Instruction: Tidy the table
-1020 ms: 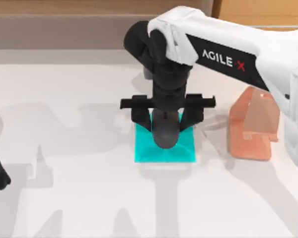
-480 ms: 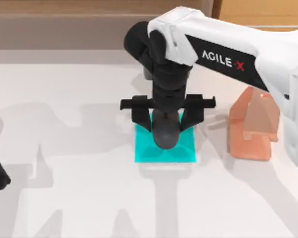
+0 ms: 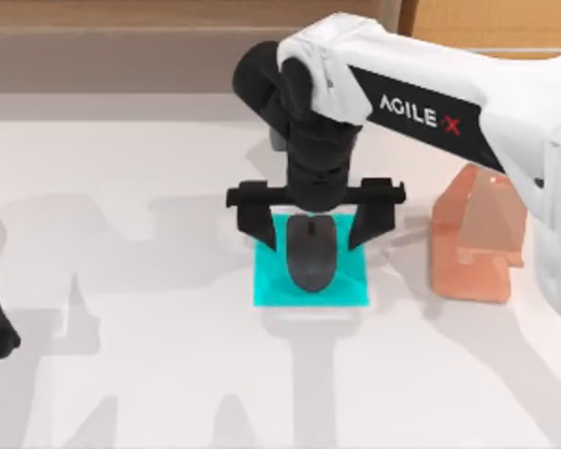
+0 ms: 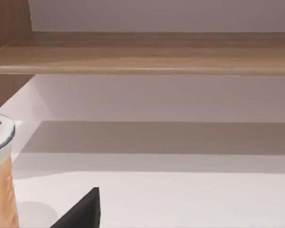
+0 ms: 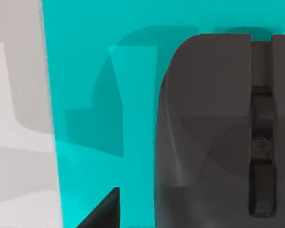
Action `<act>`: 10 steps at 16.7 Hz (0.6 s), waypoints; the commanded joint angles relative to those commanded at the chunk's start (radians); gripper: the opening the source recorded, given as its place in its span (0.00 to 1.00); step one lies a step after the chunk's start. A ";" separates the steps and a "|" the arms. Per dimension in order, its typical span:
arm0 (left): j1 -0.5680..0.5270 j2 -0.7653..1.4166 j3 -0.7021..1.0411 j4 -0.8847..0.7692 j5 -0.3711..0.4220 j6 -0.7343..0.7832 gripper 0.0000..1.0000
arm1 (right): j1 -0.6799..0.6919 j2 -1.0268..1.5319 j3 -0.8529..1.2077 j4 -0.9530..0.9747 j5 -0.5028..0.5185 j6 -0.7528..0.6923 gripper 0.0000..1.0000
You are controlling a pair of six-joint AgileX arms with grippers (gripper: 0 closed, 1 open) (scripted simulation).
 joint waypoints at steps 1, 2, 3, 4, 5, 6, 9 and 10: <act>0.000 0.000 0.000 0.000 0.000 0.000 1.00 | 0.000 0.000 0.000 0.000 0.000 0.000 1.00; 0.000 0.000 0.000 0.000 0.000 0.000 1.00 | 0.000 0.000 0.000 0.000 0.000 0.000 1.00; 0.000 0.000 0.000 0.000 0.000 0.000 1.00 | 0.000 0.000 0.000 0.000 0.000 0.000 1.00; 0.000 0.000 0.000 0.000 0.000 0.000 1.00 | 0.000 0.000 0.000 0.000 0.000 0.000 1.00; 0.000 0.000 0.000 0.000 0.000 0.000 1.00 | 0.000 0.000 0.000 0.000 0.000 0.000 1.00; 0.000 0.000 0.000 0.000 0.000 0.000 1.00 | 0.000 0.000 0.000 0.000 0.000 0.000 1.00; 0.000 0.000 0.000 0.000 0.000 0.000 1.00 | -0.006 -0.009 0.004 0.003 0.002 -0.011 1.00; 0.000 0.000 0.000 0.000 0.000 0.000 1.00 | -0.013 -0.021 0.009 0.008 0.006 -0.033 1.00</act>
